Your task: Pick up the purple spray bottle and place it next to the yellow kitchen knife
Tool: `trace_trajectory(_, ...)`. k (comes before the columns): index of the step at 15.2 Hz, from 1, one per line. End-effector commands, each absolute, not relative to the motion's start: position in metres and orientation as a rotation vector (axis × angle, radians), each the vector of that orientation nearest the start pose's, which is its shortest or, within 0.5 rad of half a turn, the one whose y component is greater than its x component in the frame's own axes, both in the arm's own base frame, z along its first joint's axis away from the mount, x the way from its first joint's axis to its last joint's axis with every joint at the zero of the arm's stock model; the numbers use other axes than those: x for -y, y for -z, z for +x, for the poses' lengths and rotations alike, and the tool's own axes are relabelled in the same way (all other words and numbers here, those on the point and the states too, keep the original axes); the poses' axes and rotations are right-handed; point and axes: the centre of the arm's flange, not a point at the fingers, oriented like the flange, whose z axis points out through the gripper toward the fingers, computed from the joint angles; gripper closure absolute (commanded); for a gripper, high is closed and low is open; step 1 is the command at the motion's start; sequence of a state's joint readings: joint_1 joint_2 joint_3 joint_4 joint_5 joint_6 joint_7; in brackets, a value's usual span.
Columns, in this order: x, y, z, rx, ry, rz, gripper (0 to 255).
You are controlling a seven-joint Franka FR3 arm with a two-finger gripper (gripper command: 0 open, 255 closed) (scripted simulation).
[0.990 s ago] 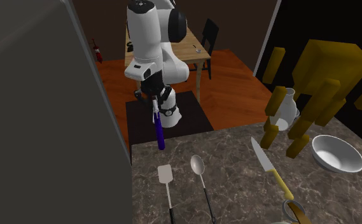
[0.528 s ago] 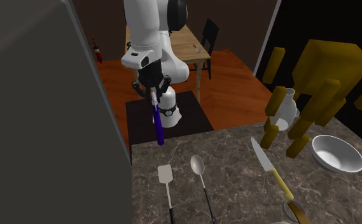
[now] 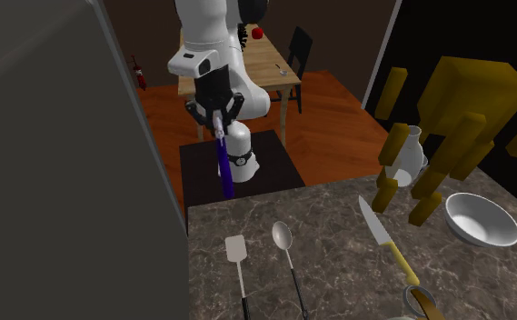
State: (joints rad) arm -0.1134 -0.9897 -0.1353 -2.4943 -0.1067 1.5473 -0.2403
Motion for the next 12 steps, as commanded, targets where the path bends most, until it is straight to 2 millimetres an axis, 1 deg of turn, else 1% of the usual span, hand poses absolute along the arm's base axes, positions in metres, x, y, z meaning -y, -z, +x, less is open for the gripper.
trace_trajectory(1,0.087,-0.588,0.239,0.072,0.061,-3.142,255)
trace_trajectory(12,0.087,-0.646,0.239,0.072,0.061,-3.142,255)
